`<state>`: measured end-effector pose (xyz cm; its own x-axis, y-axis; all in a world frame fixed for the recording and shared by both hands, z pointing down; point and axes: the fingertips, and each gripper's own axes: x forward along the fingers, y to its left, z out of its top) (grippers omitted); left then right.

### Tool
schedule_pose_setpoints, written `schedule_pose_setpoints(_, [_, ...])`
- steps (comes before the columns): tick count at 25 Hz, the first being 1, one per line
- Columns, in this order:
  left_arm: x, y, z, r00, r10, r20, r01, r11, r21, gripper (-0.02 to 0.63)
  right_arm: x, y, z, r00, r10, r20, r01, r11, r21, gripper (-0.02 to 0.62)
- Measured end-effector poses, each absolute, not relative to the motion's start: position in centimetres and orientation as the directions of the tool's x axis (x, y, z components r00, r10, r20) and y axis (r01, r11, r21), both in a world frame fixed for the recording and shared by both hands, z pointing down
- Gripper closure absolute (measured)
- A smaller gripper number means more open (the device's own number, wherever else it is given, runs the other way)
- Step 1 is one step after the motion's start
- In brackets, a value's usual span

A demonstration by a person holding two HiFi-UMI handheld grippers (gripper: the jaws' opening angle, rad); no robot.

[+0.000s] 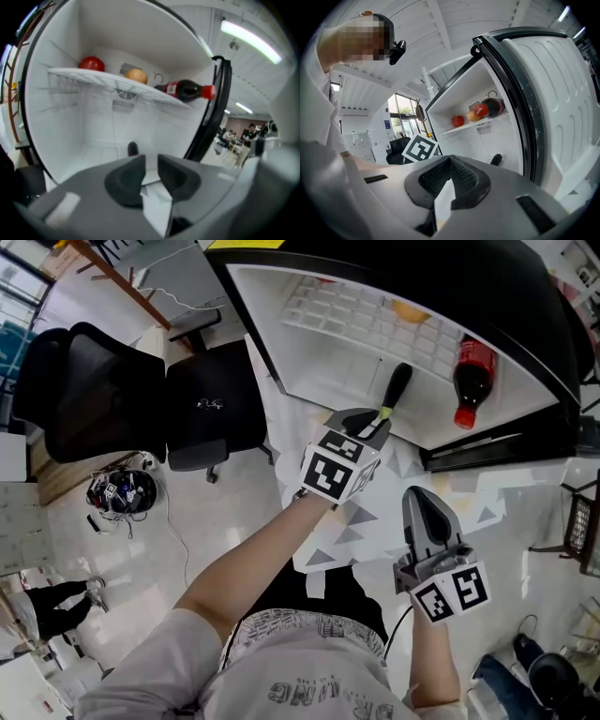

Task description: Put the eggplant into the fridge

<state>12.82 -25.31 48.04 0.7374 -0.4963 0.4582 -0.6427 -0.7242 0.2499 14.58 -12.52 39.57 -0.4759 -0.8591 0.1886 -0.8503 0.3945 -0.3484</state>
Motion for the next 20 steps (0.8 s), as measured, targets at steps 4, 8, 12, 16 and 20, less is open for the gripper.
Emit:
schedule_pose_setpoints(4, [11.3, -24.2, 45.8, 0.754, -0.506, 0.419, -0.629, -0.740, 0.239, 0.549, 13.8, -12.3, 38.9, -0.461, -0.869, 0.182, -0.859, 0.384, -0.339, 0.592])
schedule_pose_setpoints(8, [9.7, -23.5, 43.6, 0.776, -0.505, 0.379, -0.609, -0.757, 0.237, 0.578, 12.9, -12.2, 38.3, -0.447, -0.877, 0.175, -0.865, 0.375, -0.333, 0.592])
schedule_pose_setpoints(12, [7.9, -23.1, 41.4, 0.786, -0.509, 0.351, -0.599, -0.768, 0.227, 0.595, 12.1, -12.0, 37.7, -0.437, -0.884, 0.169, -0.871, 0.368, -0.326, 0.592])
schedule_pose_setpoints(16, [6.7, -22.4, 39.4, 0.796, -0.506, 0.331, -0.584, -0.786, 0.203, 0.598, 11.4, -11.9, 36.8, -0.427, -0.890, 0.158, -0.876, 0.364, -0.317, 0.592])
schedule_pose_setpoints(20, [5.5, -21.7, 37.8, 0.801, -0.507, 0.317, -0.576, -0.798, 0.178, 0.599, 10.8, -11.9, 35.9, -0.418, -0.897, 0.144, -0.881, 0.362, -0.307, 0.592])
